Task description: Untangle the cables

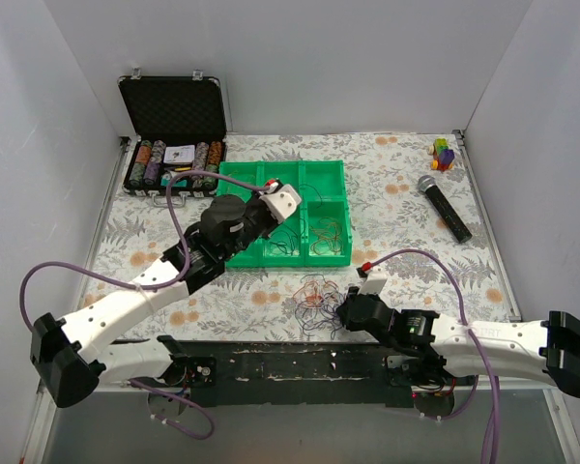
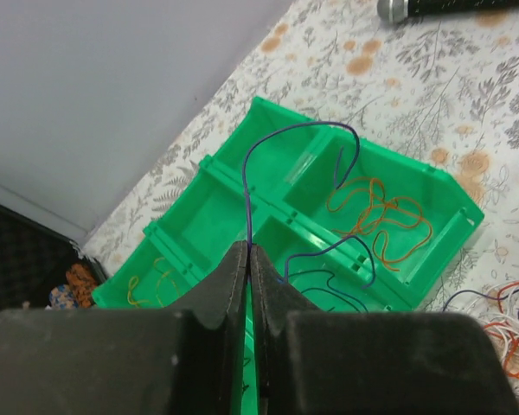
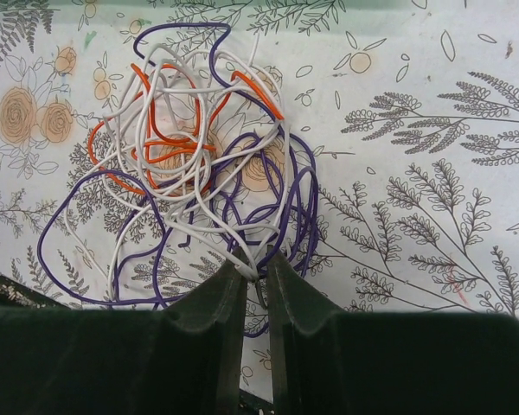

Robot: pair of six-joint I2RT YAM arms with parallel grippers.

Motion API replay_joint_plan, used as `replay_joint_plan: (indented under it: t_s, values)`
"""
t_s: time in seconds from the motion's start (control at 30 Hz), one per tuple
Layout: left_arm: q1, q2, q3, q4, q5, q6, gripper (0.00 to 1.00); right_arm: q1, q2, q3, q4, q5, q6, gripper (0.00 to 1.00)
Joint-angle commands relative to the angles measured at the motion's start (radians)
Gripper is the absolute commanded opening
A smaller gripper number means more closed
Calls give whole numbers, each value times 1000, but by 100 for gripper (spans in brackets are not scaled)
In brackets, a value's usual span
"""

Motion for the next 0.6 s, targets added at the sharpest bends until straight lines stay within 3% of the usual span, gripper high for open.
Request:
replay_joint_plan:
  t_s: [0.0,0.2,0.57]
  values:
    - [21,20,-64,145,-79,-38,0,6,-23,20,-5,29,15,22]
    - [51,123,-84,115,-187,-75,0,8,-46,14,-27,33,23,22]
    - [86,134,-133,93,-177,-145,0,8,-66,2,-31,38,34,22]
